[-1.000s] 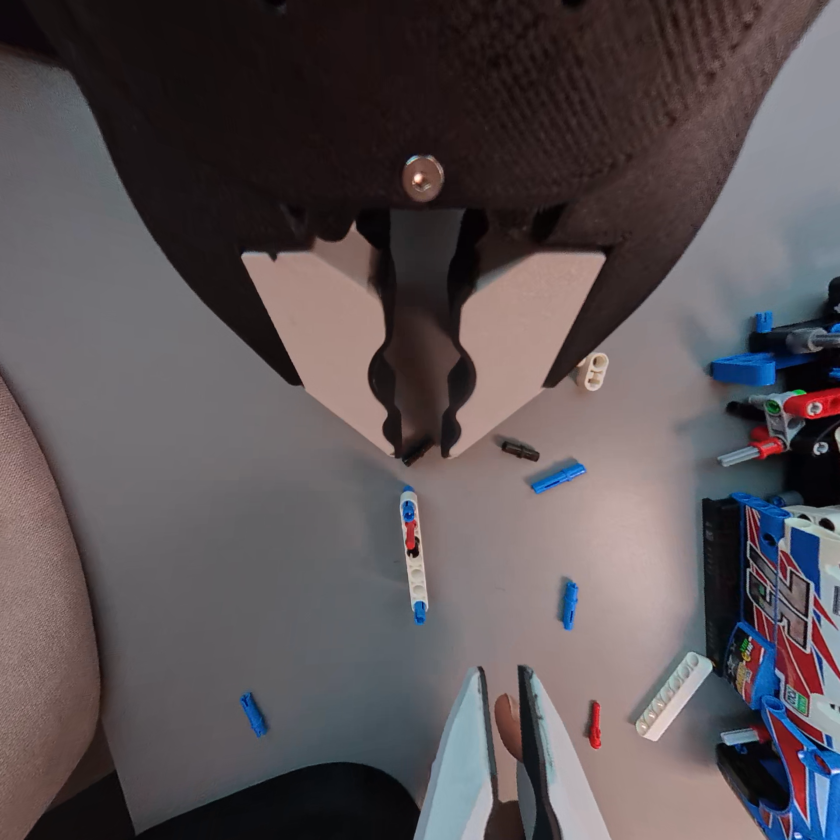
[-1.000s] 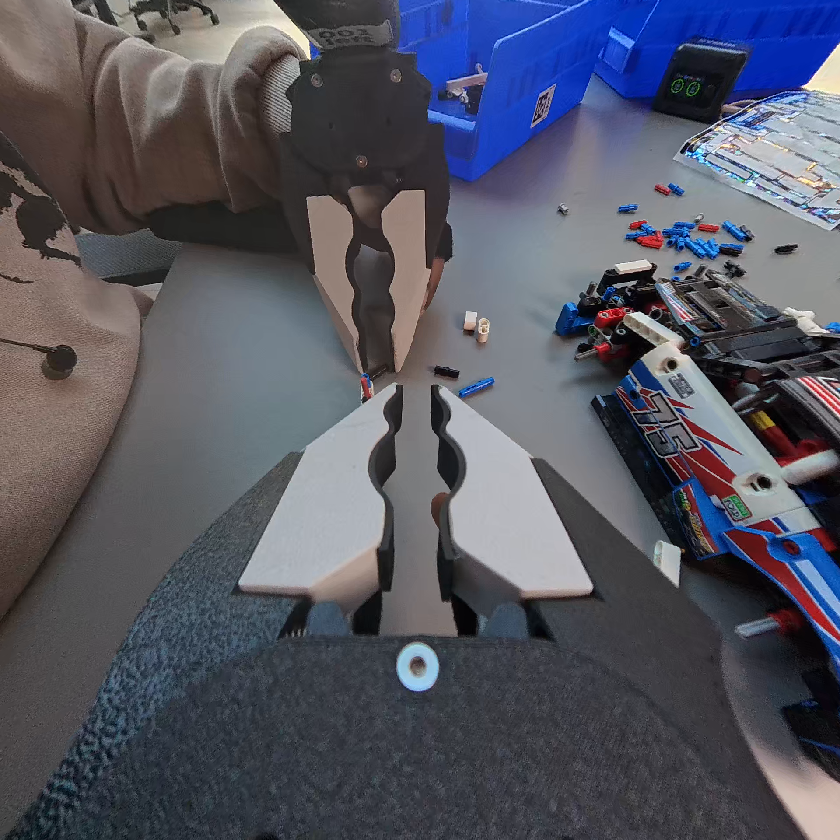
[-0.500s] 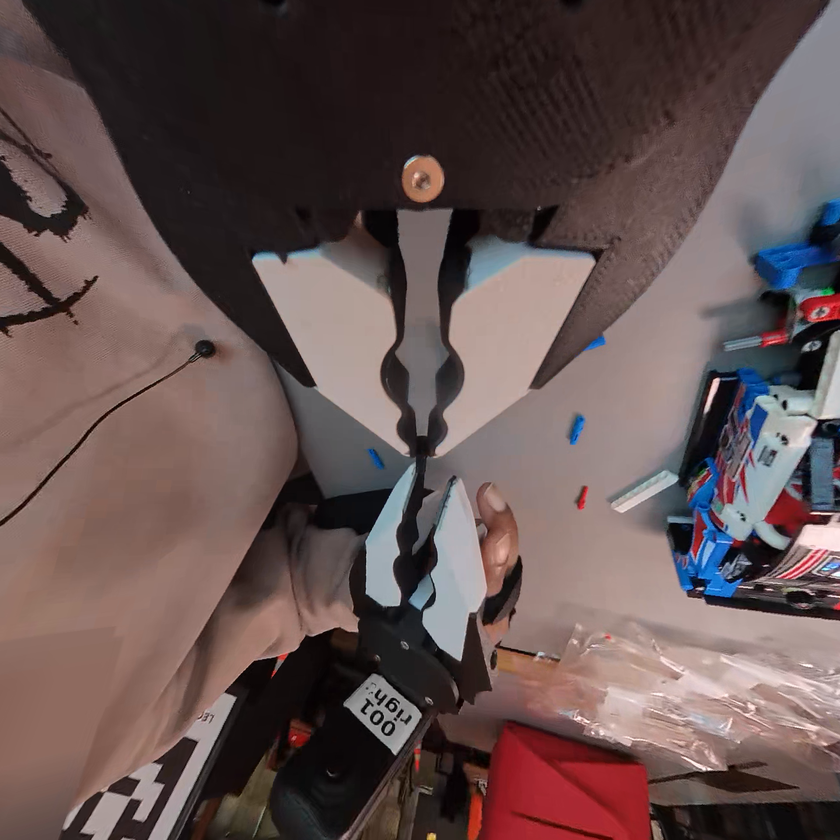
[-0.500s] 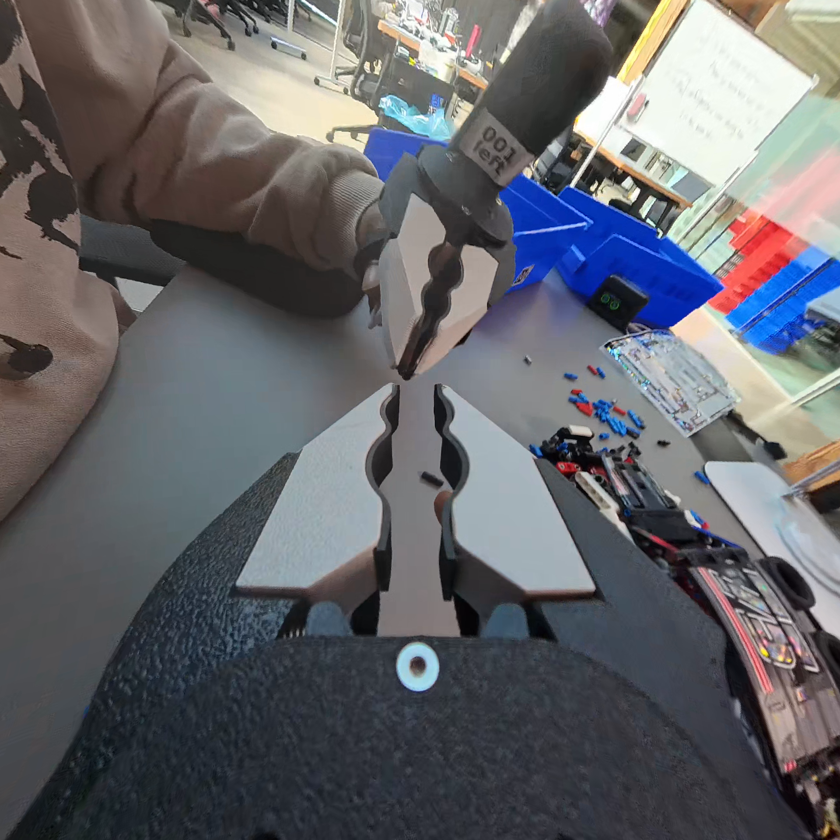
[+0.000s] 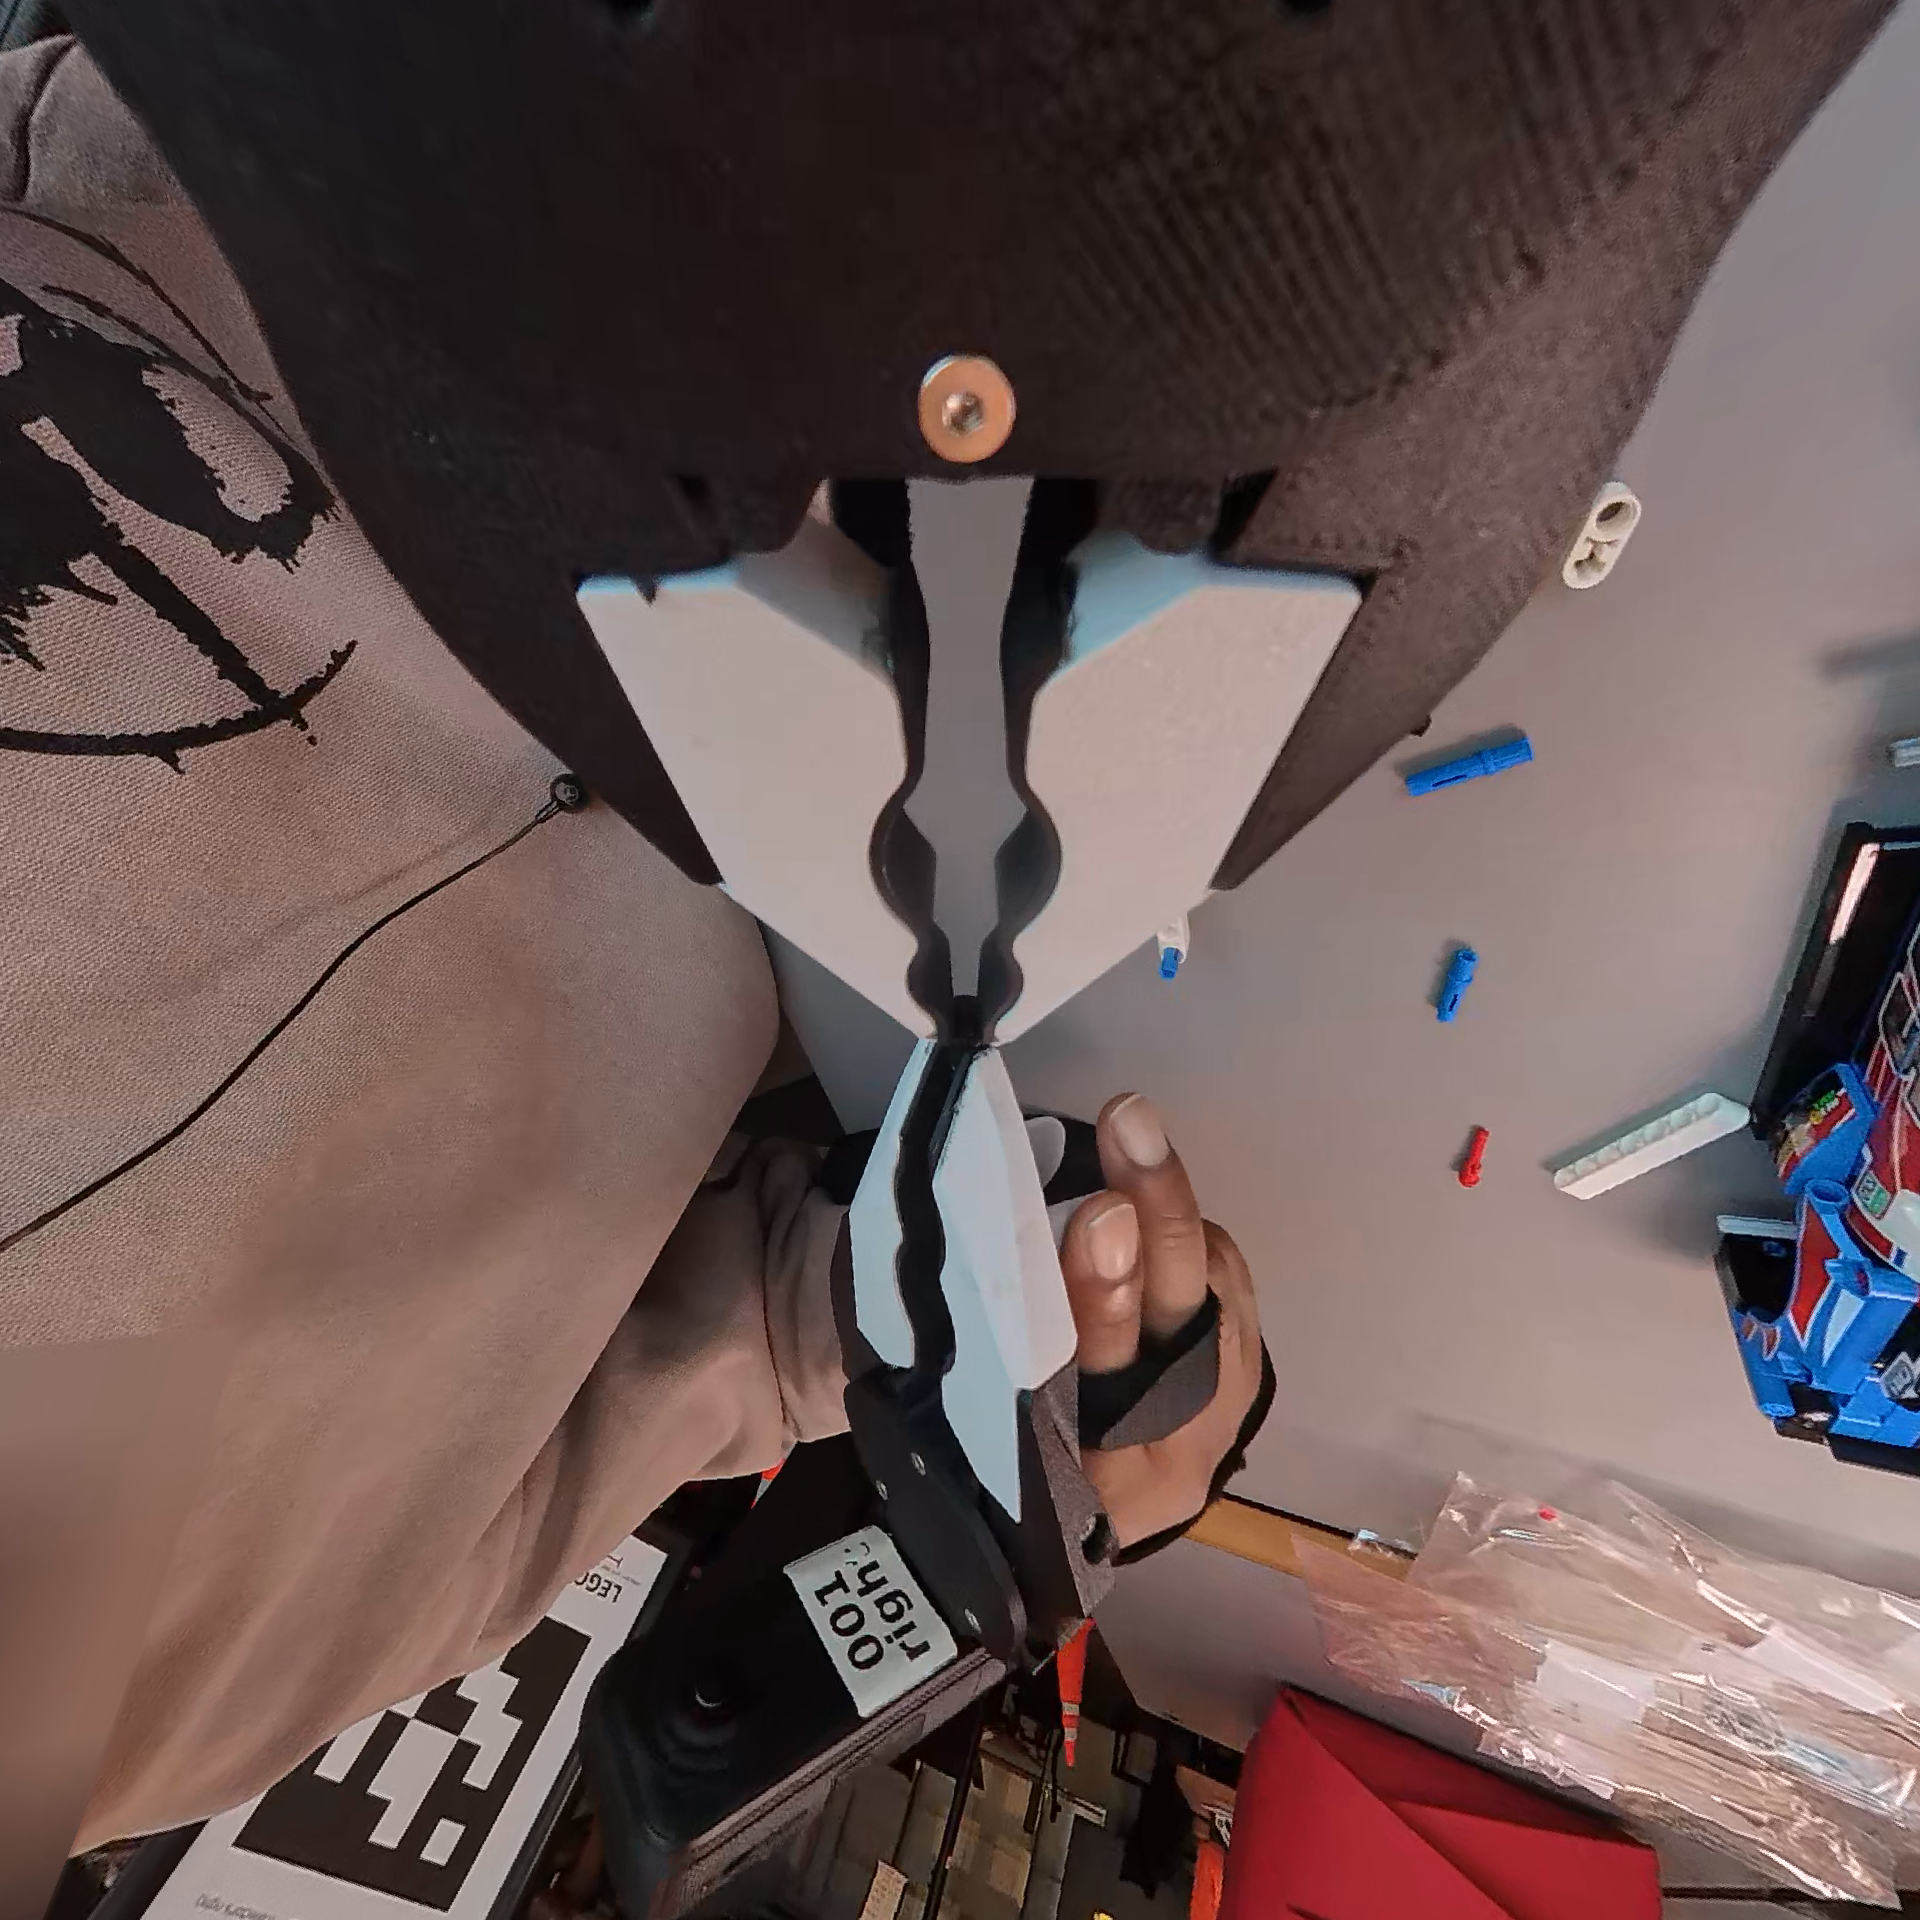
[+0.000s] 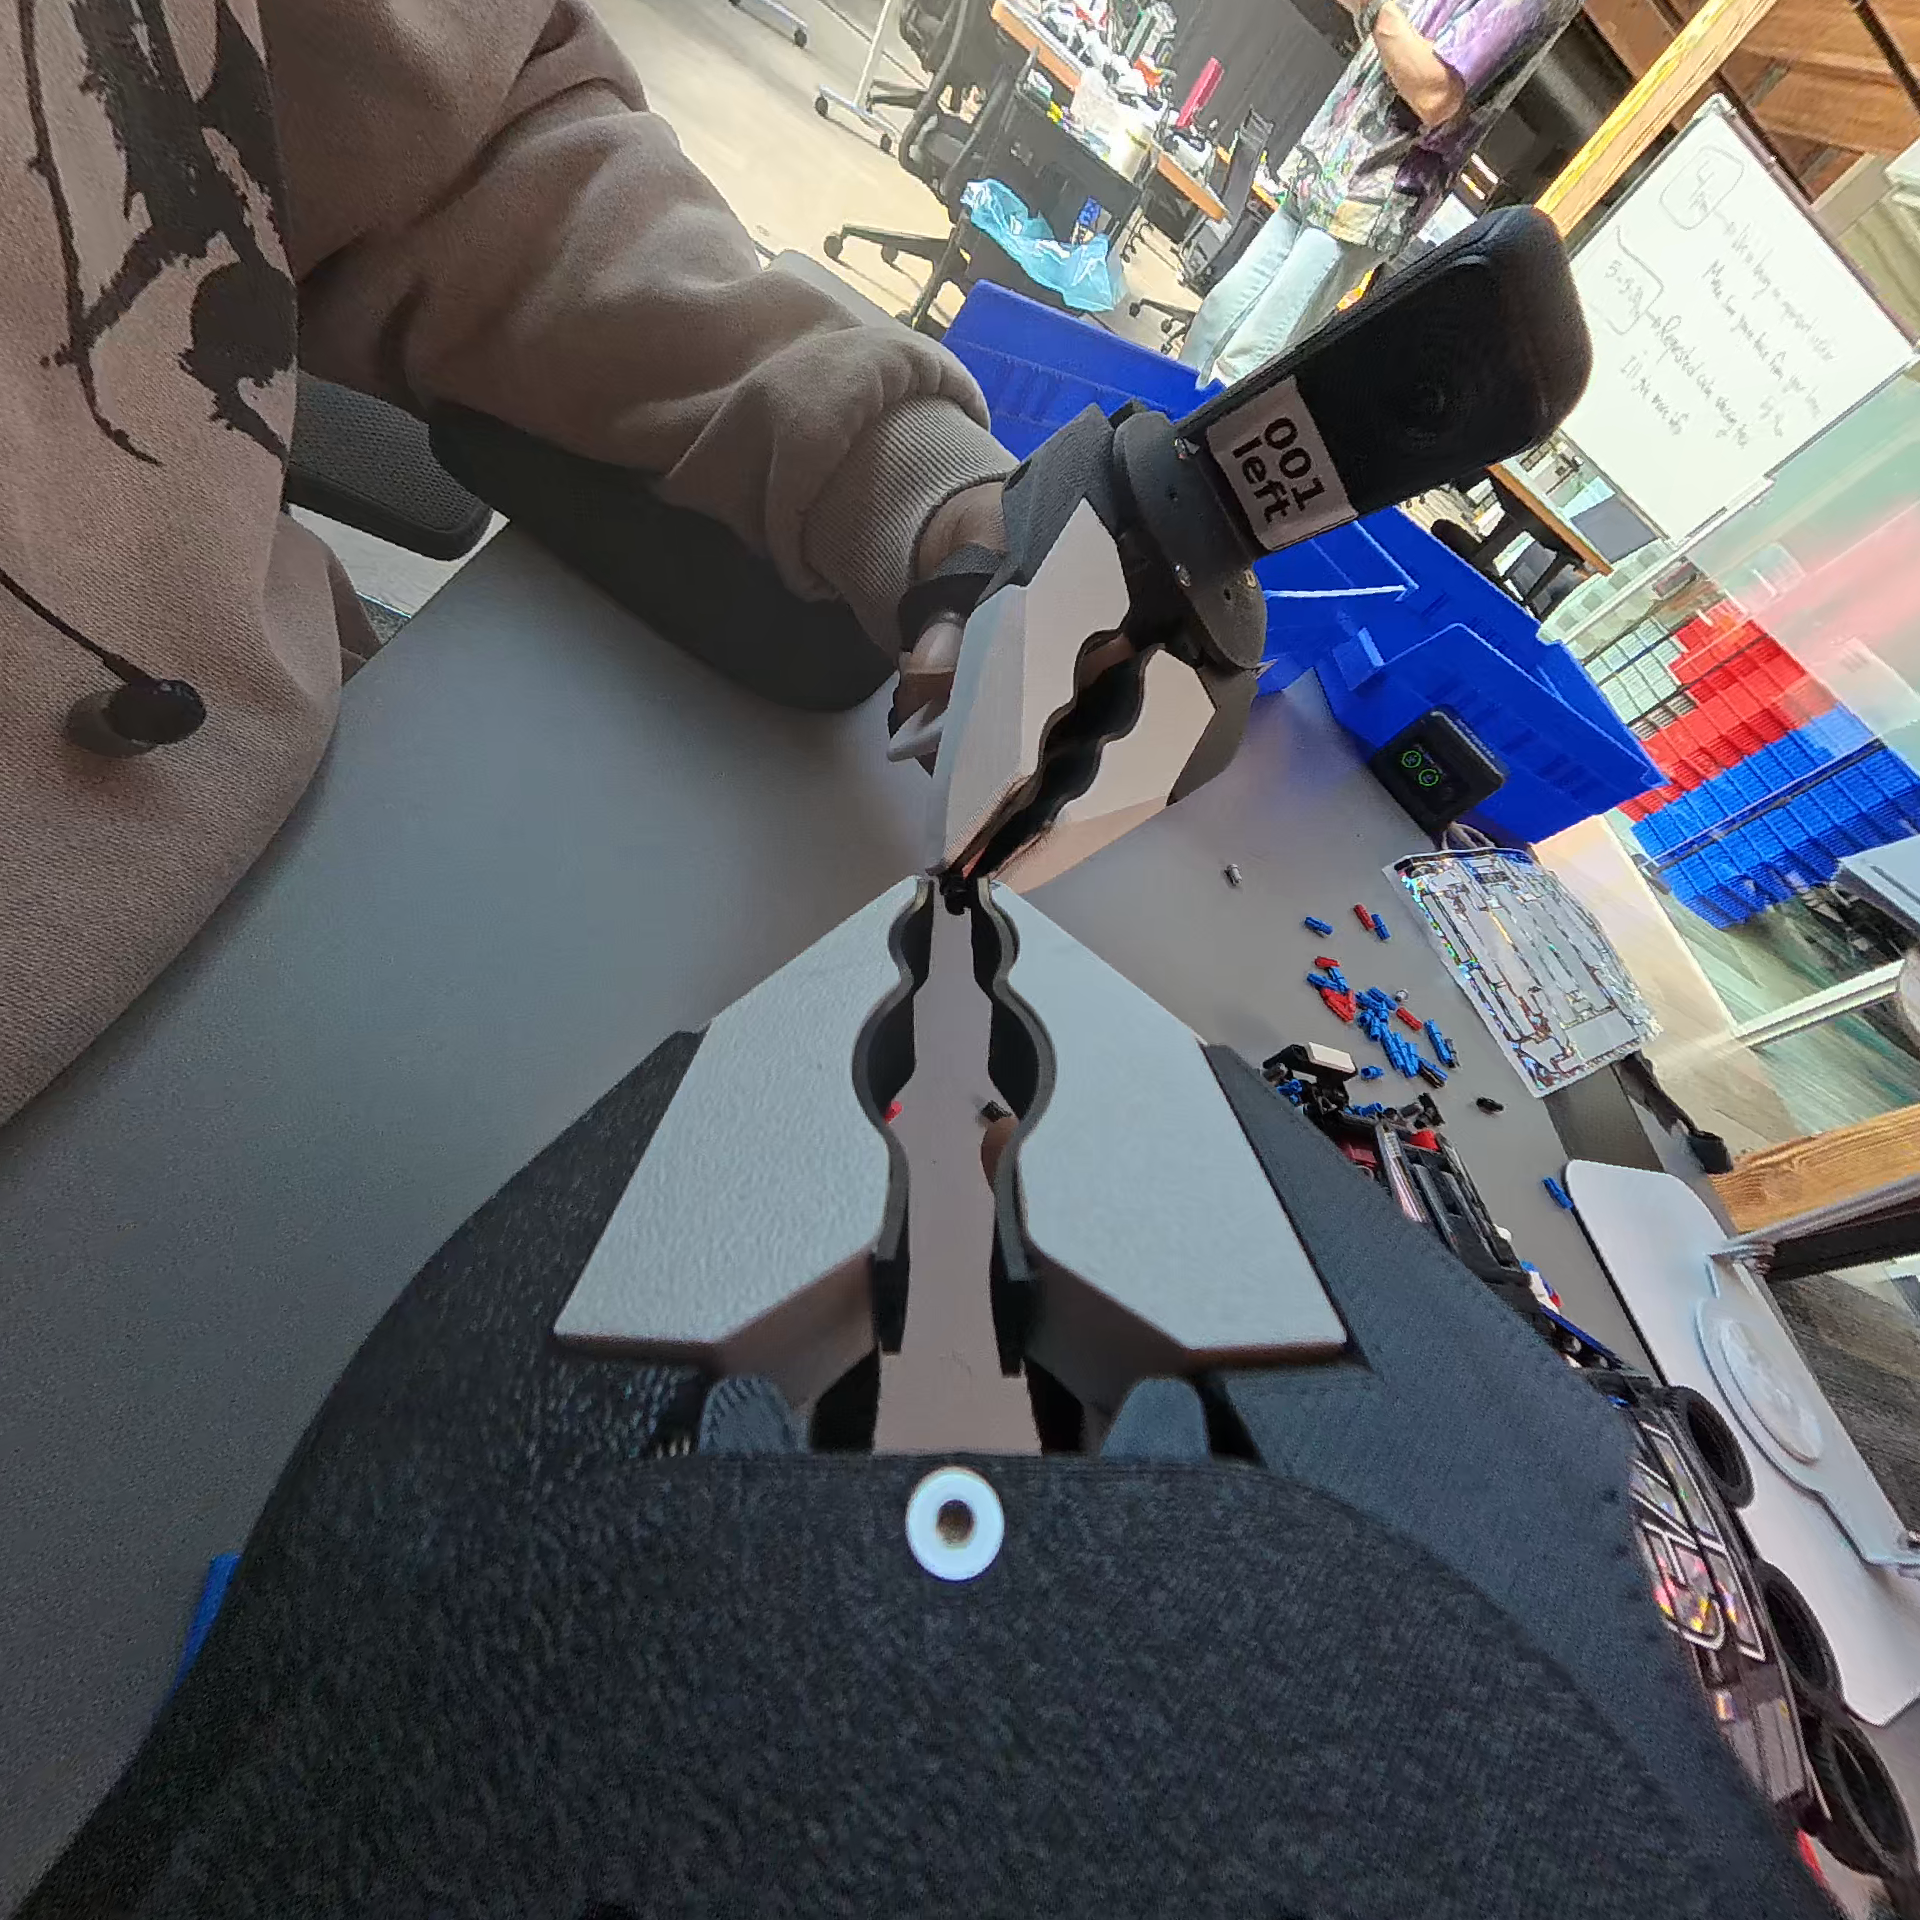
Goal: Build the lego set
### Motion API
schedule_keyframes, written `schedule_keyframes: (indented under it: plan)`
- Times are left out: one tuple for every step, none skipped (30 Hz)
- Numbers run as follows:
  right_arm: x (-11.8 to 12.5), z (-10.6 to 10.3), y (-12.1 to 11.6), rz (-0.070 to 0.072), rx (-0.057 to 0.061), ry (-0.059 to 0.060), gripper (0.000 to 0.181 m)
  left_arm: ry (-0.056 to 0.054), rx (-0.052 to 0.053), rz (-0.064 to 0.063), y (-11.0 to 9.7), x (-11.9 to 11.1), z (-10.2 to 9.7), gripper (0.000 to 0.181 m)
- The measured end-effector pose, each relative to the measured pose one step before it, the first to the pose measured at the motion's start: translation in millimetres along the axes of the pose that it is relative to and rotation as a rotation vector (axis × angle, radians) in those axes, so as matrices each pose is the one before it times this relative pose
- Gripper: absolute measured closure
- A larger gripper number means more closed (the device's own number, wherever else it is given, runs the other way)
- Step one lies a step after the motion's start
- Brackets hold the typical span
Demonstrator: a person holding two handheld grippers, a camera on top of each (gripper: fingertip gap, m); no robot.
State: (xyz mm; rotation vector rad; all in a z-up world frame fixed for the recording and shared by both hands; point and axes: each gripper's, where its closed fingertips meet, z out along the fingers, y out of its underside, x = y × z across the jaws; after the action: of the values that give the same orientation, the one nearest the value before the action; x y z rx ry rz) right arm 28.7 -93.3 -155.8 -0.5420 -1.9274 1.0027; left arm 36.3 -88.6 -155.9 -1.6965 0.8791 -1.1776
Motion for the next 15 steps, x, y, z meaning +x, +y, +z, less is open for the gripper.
schedule_keyframes:
  plan:
    - [-0.17, -0.25, -0.19, -0.0013, 0.0013, -0.0004, 0.176, 0.0047, 0.0012, -0.0033, -0.12, 0.43, 0.12, 0.179]
    - [0.13, -0.12, -0.30, -0.0013, -0.0003, 0.0018, 0.177, 0.0029, -0.0005, -0.0028, 0.22, 0.26, 0.19, 0.179]
    - [-0.22, 0.05, 0.03, -0.0055, -0.0020, 0.0006, 0.177, 0.0026, -0.0001, -0.0015, 0.20, 0.24, 0.28, 0.179]
    - [-0.52, 0.09, -0.18, -0.0044, -0.0011, -0.0014, 0.177, 0.0043, -0.0003, -0.0024, 0.13, 0.57, 0.25, 0.179]
    - [-0.65, 0.04, -0.27, -0.0021, -0.0007, -0.0020, 0.177, 0.0041, -0.0009, -0.0021, 0.23, 0.47, 0.02, 0.179]
    - [-0.33, 0.03, -0.27, -0.0034, -0.0002, -0.0009, 0.177, 0.0038, -0.0001, -0.0026, 0.17, 0.31, 0.02, 0.179]
    - [-0.40, 0.09, -0.39, -0.0030, 0.0007, -0.0012, 0.177, 0.0038, 0.0009, -0.0027, -0.01, 0.43, 0.05, 0.179]
    - [-0.11, -0.06, -0.07, 0.0003, -0.0020, -0.0011, 0.178, 0.0020, 0.0021, -0.0033, -0.11, 0.02, -0.12, 0.179]
    - [0.13, 0.15, 0.58, 0.0038, -0.0048, -0.0010, 0.178, -0.0006, 0.0020, -0.0044, 0.05, -0.49, -0.26, 0.179]
    - [0.30, 0.18, 1.26, 0.0128, -0.0056, -0.0036, 0.178, -0.0044, 0.0000, -0.0038, 0.45, -1.10, 0.04, 0.179]
    - [0.69, 0.17, 1.72, 0.0260, -0.0040, -0.0050, 0.178, -0.0102, 0.0007, -0.0005, 0.34, -1.90, 0.12, 0.179]
    - [1.99, -0.44, 2.02, 0.0341, -0.0006, -0.0015, 0.178, -0.0197, 0.0057, 0.0017, -0.61, -3.09, -0.50, 0.178]
    - [2.74, -1.83, 1.11, 0.0427, 0.0098, -0.0043, 0.178, -0.0276, 0.0074, 0.0031, -1.44, -4.00, -1.38, 0.174]
    - [4.90, -3.64, 0.89, 0.0537, 0.0127, 0.0015, 0.178, -0.0372, -0.0101, 0.0089, 0.82, -5.21, -1.81, 0.168]
    - [5.23, -5.14, 1.88, 0.0530, 0.0025, -0.0021, 0.178, -0.0494, -0.0312, 0.0205, 4.31, -6.35, -1.41, 0.162]
